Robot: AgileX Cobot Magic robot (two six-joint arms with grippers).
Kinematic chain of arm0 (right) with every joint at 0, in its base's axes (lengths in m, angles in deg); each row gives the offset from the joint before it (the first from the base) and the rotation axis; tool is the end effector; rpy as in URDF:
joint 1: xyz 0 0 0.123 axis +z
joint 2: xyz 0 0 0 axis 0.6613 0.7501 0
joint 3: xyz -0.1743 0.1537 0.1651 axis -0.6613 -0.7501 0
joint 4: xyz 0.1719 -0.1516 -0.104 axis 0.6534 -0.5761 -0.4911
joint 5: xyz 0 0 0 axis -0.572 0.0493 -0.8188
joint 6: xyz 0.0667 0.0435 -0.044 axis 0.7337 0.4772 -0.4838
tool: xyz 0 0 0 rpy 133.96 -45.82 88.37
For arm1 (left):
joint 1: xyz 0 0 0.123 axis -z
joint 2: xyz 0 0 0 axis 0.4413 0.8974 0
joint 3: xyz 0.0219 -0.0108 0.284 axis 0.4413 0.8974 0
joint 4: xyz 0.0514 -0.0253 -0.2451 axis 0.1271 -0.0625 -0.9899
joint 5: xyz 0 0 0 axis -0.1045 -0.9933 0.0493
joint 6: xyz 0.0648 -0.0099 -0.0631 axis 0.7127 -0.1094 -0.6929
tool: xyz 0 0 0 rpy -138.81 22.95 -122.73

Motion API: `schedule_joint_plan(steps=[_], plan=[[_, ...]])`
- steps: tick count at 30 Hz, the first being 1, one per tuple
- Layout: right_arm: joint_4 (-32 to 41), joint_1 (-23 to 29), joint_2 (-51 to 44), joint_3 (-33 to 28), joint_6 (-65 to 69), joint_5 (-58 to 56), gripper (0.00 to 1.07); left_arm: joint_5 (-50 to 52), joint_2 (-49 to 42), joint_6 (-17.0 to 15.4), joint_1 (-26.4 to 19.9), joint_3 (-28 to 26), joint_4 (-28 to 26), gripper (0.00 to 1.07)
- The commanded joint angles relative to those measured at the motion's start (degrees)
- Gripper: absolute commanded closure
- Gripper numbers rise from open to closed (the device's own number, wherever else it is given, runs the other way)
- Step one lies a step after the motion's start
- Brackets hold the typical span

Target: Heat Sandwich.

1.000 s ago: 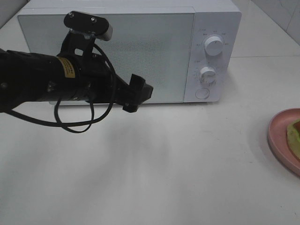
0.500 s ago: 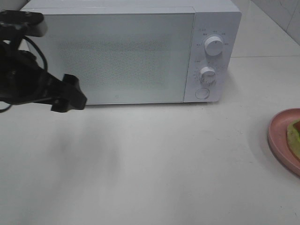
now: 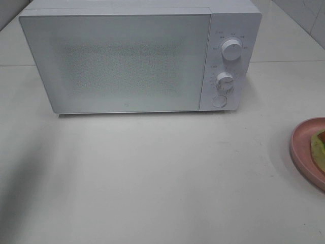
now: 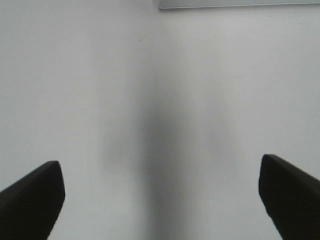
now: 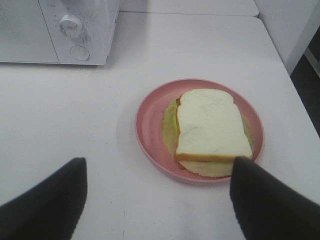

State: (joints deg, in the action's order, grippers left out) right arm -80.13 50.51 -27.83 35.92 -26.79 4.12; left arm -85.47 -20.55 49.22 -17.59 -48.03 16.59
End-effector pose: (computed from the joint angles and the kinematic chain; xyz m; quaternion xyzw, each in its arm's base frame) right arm -0.0042 -0.0146 0.2821 -0.0083 0.8415 -0.0096 0.5401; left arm 0.2142 -0.0368 0.2824 0.0221 0.9660 -0.0572 0.2513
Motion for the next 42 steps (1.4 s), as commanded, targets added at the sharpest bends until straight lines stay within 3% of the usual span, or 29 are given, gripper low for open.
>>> schedule_joint_plan(steps=[1, 7, 18, 27, 34, 42], plan=[[-0.1, -0.4, -1.5, -0.1, -0.2, 0.2, 0.31, -3.9, -4.6, 0.6, -3.7, 0.2, 0.3, 0.05], [-0.1, -0.4, -1.5, -0.1, -0.2, 0.2, 0.31, -8.1, -15.4, 0.3, -7.2, 4.3, 0.5, 0.05], [-0.1, -0.4, -1.5, -0.1, -0.2, 0.2, 0.31, -17.5, -31.8, 0.4, -7.2, 11.1, 5.2, 0.05], [-0.1, -0.4, -1.5, -0.1, -0.2, 0.2, 0.31, -18.0, -41.8, 0.5, -7.2, 17.7, 5.2, 0.05], [-0.1, -0.4, -1.5, -0.1, -0.2, 0.2, 0.31, -16.0, -50.0, 0.4, -7.2, 17.9, 6.8, 0.05], [-0.1, -0.4, -1.5, -0.1, -0.2, 0.2, 0.31, -11.9, -59.6, 1.5, -7.2, 19.9, 4.8, 0.05]])
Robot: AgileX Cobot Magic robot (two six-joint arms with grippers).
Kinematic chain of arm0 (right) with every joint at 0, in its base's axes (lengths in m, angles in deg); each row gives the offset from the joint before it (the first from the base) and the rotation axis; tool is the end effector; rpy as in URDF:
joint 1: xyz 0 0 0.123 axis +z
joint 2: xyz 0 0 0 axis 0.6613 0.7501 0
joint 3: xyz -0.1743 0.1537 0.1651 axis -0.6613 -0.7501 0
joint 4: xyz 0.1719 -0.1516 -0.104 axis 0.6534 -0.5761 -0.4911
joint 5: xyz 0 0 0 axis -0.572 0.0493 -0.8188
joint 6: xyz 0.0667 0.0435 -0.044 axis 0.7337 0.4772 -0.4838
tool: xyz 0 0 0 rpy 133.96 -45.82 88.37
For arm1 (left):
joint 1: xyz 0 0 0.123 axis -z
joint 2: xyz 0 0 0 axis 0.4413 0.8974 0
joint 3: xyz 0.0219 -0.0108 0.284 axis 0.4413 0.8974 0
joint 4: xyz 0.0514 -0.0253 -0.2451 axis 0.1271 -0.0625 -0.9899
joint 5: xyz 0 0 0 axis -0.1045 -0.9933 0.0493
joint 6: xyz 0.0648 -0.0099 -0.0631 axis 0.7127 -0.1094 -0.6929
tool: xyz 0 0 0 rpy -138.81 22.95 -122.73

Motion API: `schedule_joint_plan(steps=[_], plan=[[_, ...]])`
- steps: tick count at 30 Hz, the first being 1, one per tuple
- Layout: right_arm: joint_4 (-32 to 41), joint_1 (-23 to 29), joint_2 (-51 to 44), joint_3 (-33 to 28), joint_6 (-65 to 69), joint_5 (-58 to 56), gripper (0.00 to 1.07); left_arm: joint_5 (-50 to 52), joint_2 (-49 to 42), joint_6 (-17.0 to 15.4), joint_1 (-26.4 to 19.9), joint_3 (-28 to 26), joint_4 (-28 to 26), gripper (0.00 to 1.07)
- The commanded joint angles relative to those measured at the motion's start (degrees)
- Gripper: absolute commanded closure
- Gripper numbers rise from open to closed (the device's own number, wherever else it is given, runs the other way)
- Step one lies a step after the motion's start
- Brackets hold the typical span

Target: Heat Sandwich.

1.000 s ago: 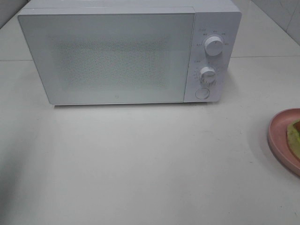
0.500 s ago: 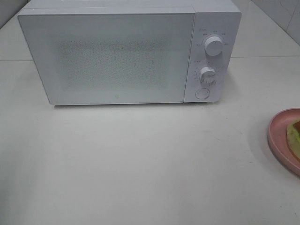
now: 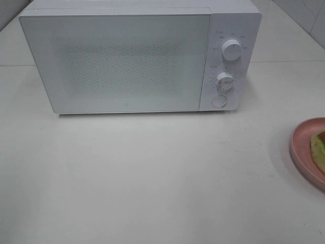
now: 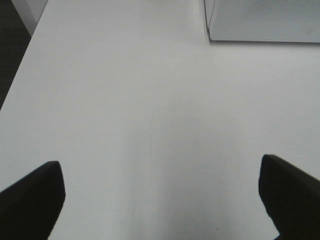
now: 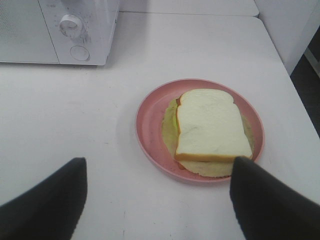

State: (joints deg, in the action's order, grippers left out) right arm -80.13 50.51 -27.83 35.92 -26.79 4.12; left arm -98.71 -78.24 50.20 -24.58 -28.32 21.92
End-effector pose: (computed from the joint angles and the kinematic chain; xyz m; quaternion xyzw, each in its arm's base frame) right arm -0.0042 -0.0146 0.2821 -0.0083 0.8415 -0.0096 0.5401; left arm 0.0195 0.0016 0.2766 -0.0114 0.8891 -0.0054 0.4575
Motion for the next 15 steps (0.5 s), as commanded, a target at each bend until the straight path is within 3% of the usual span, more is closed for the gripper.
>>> schedule_joint_plan(steps=[1, 5, 7, 15], plan=[[-0.1, -0.4, -1.5, -0.1, -0.2, 0.2, 0.31, 1.3, -1.9, 0.6, -0.2, 0.2, -0.6, 0.05], [-0.1, -0.4, -1.5, -0.1, -0.2, 0.2, 0.31, 1.3, -3.8, 3.8, -0.2, 0.3, -3.3, 0.05], [-0.1, -0.4, -1.5, -0.1, -0.2, 0.2, 0.31, 1.3, -5.4, 7.0, -0.2, 0.3, -5.9, 0.05], [-0.1, -0.4, -1.5, -0.1, -0.2, 0.2, 0.31, 1.4, -10.9, 6.8, -0.2, 0.3, -5.8, 0.05]])
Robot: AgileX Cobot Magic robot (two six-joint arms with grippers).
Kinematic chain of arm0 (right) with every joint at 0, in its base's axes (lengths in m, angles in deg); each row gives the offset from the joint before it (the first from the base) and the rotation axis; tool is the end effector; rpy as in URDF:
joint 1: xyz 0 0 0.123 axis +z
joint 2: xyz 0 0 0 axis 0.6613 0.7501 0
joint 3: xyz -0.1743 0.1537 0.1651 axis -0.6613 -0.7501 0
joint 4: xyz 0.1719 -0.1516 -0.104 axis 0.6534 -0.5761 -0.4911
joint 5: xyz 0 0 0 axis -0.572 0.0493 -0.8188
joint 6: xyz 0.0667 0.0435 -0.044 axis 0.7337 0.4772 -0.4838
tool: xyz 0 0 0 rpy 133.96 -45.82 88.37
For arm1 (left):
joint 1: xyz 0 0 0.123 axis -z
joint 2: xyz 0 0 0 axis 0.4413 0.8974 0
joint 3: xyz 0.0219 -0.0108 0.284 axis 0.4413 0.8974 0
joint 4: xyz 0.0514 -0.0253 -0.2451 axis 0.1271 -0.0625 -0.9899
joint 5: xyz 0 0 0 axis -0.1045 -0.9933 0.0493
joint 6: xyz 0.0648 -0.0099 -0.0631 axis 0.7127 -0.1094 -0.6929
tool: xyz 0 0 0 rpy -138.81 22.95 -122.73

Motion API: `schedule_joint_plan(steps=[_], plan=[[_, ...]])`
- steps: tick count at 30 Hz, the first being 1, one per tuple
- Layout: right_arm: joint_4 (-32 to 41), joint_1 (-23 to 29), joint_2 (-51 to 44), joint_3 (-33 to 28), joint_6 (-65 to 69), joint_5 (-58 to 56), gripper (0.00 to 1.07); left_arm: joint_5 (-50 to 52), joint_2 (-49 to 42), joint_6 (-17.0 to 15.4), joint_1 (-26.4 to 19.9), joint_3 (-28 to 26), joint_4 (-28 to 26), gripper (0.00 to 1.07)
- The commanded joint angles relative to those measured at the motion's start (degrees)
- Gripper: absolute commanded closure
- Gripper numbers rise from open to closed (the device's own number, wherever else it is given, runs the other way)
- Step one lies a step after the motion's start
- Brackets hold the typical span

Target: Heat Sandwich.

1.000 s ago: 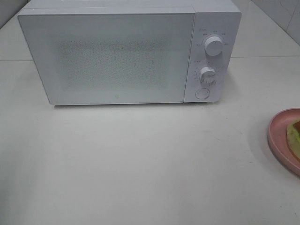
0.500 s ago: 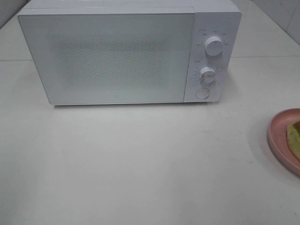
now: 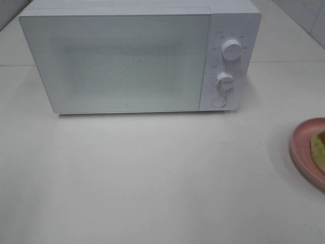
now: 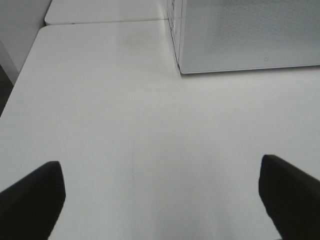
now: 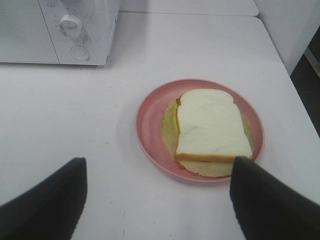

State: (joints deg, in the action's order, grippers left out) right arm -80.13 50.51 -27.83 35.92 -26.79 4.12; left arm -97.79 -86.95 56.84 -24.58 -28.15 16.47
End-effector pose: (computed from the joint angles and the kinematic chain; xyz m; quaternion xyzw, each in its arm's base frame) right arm -0.0042 -0.0146 0.2821 -0.0083 0.8415 -0.0096 0.5401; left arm -0.0032 -0.0052 0.2784 0.0385 0.8472 -0.0252 0.5293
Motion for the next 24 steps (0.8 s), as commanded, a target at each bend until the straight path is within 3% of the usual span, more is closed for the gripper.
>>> schedule_joint_plan(steps=[1, 24], plan=[[-0.1, -0.4, -1.5, -0.1, -0.2, 0.2, 0.31, 0.5, -1.9, 0.3, -0.2, 0.1, -0.4, 0.05], [-0.1, -0.4, -1.5, -0.1, -0.2, 0.2, 0.31, 0.5, -1.9, 0.2, -0.2, 0.1, -0.3, 0.05]])
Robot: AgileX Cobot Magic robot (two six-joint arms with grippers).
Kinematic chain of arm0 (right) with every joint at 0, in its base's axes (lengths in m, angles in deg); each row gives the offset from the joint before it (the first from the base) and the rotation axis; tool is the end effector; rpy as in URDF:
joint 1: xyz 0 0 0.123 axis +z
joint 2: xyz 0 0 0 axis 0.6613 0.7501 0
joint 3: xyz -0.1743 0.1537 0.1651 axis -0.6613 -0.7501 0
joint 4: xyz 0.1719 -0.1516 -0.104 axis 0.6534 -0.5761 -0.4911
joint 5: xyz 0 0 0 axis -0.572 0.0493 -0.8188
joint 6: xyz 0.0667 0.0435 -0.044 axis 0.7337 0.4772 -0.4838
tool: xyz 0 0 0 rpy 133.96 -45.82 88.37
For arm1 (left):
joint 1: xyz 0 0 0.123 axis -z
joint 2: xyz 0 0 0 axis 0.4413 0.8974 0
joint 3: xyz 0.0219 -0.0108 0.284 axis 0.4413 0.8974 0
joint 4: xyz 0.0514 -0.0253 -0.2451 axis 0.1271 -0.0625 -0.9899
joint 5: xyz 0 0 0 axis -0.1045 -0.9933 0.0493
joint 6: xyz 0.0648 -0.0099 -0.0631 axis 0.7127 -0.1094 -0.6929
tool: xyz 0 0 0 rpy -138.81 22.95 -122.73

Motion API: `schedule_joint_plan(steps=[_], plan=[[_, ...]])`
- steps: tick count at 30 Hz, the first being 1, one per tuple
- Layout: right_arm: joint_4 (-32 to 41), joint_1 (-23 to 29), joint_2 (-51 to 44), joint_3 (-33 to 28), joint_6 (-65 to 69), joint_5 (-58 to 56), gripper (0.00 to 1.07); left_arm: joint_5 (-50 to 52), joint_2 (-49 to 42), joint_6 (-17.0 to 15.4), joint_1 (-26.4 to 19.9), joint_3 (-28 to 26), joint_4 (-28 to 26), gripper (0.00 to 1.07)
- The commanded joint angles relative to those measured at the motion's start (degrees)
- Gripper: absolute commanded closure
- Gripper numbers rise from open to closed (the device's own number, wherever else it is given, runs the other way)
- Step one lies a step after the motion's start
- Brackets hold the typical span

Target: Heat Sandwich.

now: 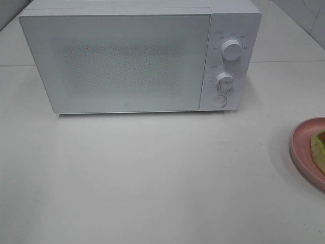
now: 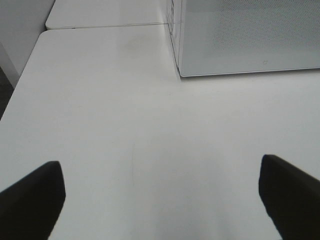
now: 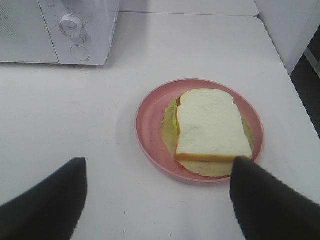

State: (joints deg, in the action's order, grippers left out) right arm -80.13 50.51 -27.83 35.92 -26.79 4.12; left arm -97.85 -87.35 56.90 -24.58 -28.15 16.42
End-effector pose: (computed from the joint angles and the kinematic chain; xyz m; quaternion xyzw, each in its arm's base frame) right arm -0.0042 -0.0146 0.2821 -0.0083 0.8415 -0.0096 0.5401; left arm -0.0044 -0.0053 0.2783 0.0390 0.8456 -0.0253 0.5318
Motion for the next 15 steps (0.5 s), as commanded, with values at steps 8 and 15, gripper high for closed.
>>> schedule_joint_plan(steps=[8, 15], plan=[[-0.1, -0.4, -1.5, -0.1, -0.2, 0.2, 0.31, 0.5, -1.5, 0.2, -0.2, 0.1, -0.3, 0.05], [-0.1, -0.4, -1.5, -0.1, -0.2, 0.2, 0.31, 0.5, -1.5, 0.2, -0.2, 0.1, -0.3, 0.05]])
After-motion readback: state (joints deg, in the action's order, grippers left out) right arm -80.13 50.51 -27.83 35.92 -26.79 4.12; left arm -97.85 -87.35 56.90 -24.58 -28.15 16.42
